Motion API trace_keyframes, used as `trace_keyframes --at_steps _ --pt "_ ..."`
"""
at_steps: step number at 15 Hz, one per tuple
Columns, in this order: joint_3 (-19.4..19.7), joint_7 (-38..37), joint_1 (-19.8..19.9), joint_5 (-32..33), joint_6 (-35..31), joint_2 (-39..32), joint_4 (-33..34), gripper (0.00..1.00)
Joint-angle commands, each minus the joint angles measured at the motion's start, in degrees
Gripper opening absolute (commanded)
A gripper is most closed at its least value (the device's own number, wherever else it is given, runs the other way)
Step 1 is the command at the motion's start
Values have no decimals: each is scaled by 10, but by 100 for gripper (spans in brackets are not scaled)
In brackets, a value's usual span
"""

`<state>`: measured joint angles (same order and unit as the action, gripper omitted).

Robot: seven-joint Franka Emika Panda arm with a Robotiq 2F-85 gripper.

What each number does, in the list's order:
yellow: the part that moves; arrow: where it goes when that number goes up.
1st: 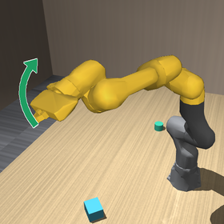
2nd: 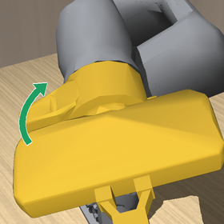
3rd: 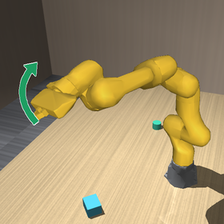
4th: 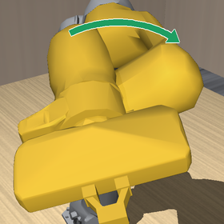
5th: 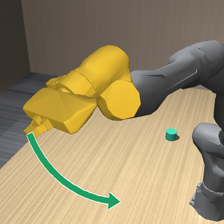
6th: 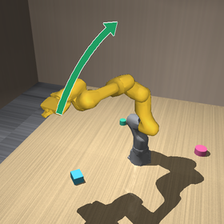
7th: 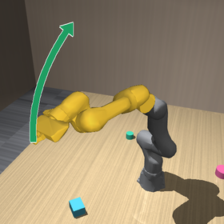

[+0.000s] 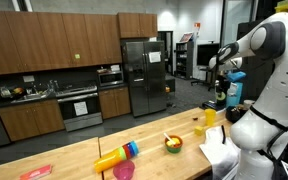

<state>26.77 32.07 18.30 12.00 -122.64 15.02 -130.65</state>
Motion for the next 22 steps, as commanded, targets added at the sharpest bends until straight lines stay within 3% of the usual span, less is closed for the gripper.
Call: trace_keyframes --at_steps 1,8,15,22 --pt "-2 2 3 -4 -5 -62 57 38" --pt "-11 25 9 -36 -57 -141 94 38" --pt "-35 88 20 -128 -31 -188 103 38" --pt "-51 103 31 -119 -52 -218 94 38"
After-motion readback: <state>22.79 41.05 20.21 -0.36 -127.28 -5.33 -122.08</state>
